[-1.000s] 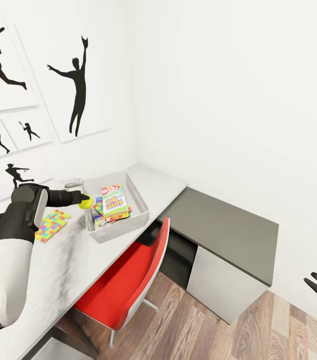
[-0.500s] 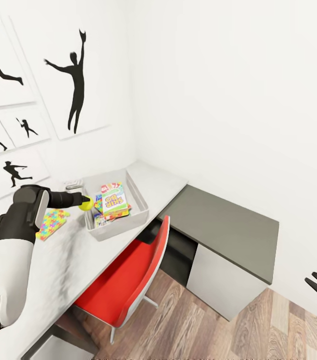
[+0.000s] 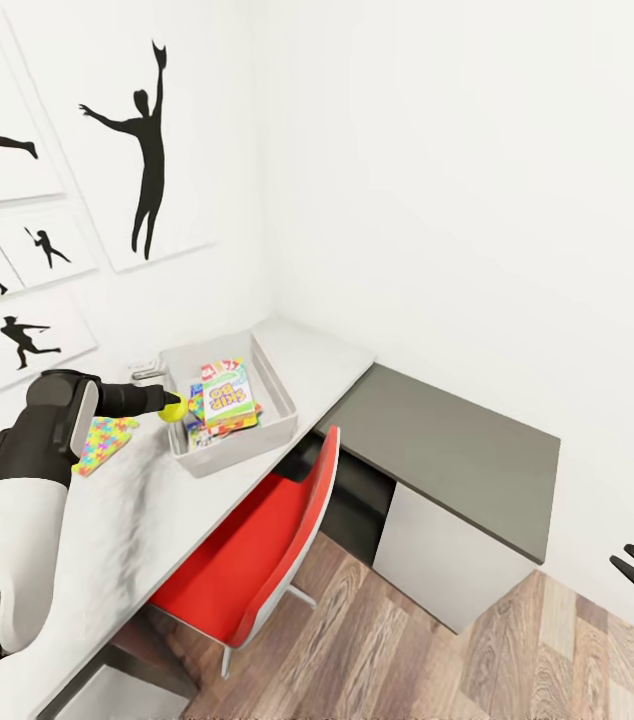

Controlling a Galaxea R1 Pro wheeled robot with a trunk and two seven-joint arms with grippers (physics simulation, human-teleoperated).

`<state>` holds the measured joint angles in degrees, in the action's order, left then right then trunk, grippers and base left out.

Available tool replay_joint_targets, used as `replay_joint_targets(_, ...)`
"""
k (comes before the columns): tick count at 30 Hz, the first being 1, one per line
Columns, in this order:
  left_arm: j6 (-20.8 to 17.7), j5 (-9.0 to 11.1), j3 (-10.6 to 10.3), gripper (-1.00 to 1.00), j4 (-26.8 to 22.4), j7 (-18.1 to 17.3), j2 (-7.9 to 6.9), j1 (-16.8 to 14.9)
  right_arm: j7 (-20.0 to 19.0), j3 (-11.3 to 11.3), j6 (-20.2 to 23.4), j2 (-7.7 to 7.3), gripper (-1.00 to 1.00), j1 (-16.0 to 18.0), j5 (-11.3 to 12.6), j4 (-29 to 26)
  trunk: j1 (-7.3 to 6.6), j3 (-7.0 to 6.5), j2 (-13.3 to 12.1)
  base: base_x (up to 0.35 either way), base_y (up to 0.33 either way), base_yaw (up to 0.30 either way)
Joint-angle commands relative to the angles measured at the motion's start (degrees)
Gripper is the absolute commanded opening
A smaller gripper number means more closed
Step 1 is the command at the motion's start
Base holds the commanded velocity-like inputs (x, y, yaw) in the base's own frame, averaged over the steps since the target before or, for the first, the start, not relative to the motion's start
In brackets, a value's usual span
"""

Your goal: Put all the toys in the child's room - the three board games (two on the bed and one on the table), the two jigsaw puzzles on the table, and the tennis ball on the table - inside the toy box on the table in the child's room.

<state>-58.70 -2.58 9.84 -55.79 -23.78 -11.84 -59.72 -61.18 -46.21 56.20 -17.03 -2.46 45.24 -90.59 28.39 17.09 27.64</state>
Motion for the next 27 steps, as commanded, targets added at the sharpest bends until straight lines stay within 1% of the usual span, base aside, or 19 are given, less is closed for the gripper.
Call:
replay_joint_targets(1,-0.3,-0.3,0.1,-1.00,-0.1,-0.3,0.03,0.0,-0.1,0.0,0.2,-0.02,1.00,0.0,0.1,0.0,0.02,0.16,0.1,0.000,0.000,0.000)
replay_joint_targets(20,-0.3,-0.2,-0.2,-1.00,-0.2,-0.4,0.20,0.0,-0.1,0.0,0.2,0.07,1.00,0.0,0.1,0.0,0.02,0.38,0.1,0.000,0.000,0.000)
replay_joint_targets(25,-0.3,-0.2,-1.5,-1.00,-0.2,-0.4,0.20,0.0,-0.1,0.0,0.2,0.07,1.00,0.0,0.1,0.0,0.02,0.38,0.1,0.000,0.000,0.000)
replay_joint_targets(27,-0.3,-0.1,-2.5,-1.00,-0.2,-0.4,0.21,0.0,-0.1,0.0,0.2,0.07,1.00,0.0,0.1,0.0,0.02,0.38,0.1,0.000,0.000,0.000)
